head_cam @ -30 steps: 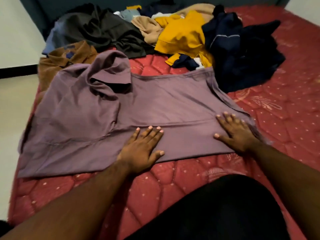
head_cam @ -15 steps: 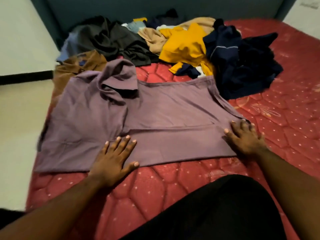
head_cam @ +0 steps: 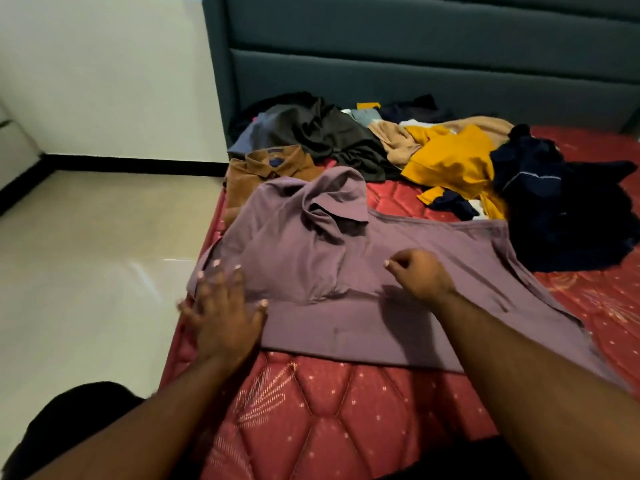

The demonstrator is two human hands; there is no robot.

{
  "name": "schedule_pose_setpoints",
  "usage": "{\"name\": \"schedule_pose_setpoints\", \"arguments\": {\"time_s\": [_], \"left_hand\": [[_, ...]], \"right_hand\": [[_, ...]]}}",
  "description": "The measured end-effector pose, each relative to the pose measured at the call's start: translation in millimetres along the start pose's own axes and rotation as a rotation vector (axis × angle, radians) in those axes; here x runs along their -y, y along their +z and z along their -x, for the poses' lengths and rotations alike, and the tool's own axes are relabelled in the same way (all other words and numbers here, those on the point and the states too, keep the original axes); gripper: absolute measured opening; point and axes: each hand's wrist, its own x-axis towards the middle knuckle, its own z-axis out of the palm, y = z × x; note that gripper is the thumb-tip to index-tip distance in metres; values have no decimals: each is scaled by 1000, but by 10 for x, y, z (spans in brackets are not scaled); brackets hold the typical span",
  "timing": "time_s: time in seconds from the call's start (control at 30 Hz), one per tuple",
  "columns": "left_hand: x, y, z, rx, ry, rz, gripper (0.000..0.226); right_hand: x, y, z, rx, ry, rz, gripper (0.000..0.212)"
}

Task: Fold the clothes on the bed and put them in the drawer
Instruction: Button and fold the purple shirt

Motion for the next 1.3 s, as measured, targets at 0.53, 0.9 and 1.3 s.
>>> {"name": "schedule_pose_setpoints", "arguments": {"time_s": [0.53, 0.9, 1.3], "left_hand": [[133, 521, -623, 39, 177, 72, 72], [125, 427, -648, 121, 150, 37, 76], [142, 407, -667, 131, 147, 61, 82]], "right_hand": [[680, 645, -1538, -162, 197, -195, 34], [138, -688, -1011, -456, -331, 84, 27], [-227, -111, -861, -90, -115, 25, 70]]}}
